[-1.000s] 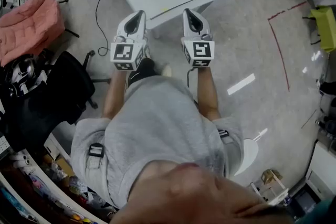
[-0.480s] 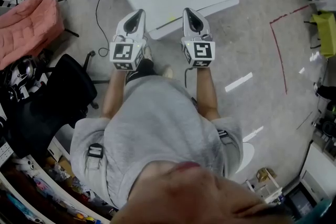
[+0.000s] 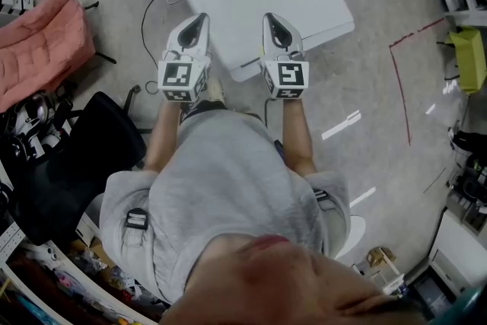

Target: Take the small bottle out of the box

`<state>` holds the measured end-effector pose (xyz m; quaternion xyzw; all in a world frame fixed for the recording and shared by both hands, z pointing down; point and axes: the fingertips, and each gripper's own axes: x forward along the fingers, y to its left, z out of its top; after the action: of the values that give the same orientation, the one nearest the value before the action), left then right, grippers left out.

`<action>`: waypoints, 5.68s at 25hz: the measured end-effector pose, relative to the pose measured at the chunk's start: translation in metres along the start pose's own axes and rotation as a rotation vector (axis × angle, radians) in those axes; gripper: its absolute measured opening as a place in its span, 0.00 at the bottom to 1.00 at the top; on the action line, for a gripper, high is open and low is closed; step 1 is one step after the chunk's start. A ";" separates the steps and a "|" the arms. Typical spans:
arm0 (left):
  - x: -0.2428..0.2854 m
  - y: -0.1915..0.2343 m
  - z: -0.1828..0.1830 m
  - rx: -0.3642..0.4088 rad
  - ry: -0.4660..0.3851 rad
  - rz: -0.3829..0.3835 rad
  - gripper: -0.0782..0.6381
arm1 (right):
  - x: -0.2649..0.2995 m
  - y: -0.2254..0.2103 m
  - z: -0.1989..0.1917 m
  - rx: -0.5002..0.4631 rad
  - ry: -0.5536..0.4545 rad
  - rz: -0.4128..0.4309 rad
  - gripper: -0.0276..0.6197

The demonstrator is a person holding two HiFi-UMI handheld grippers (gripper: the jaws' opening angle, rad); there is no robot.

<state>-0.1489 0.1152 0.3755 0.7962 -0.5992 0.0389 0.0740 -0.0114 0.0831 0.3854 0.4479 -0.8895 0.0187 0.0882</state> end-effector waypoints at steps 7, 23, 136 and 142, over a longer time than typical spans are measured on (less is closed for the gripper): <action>0.008 0.052 0.001 0.005 -0.007 -0.011 0.13 | 0.044 0.026 0.004 0.013 0.001 -0.015 0.05; 0.057 0.112 0.000 -0.031 -0.009 0.069 0.13 | 0.133 0.014 0.003 -0.028 0.046 0.044 0.05; 0.214 0.175 -0.022 -0.073 0.020 0.311 0.13 | 0.405 -0.071 -0.024 -0.097 0.175 0.266 0.24; 0.210 0.154 -0.010 -0.052 0.004 0.252 0.13 | 0.368 -0.085 -0.001 -0.083 0.132 0.218 0.24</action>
<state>-0.2379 -0.1245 0.4283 0.7123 -0.6952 0.0340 0.0902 -0.1578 -0.2599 0.4463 0.3422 -0.9253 0.0209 0.1624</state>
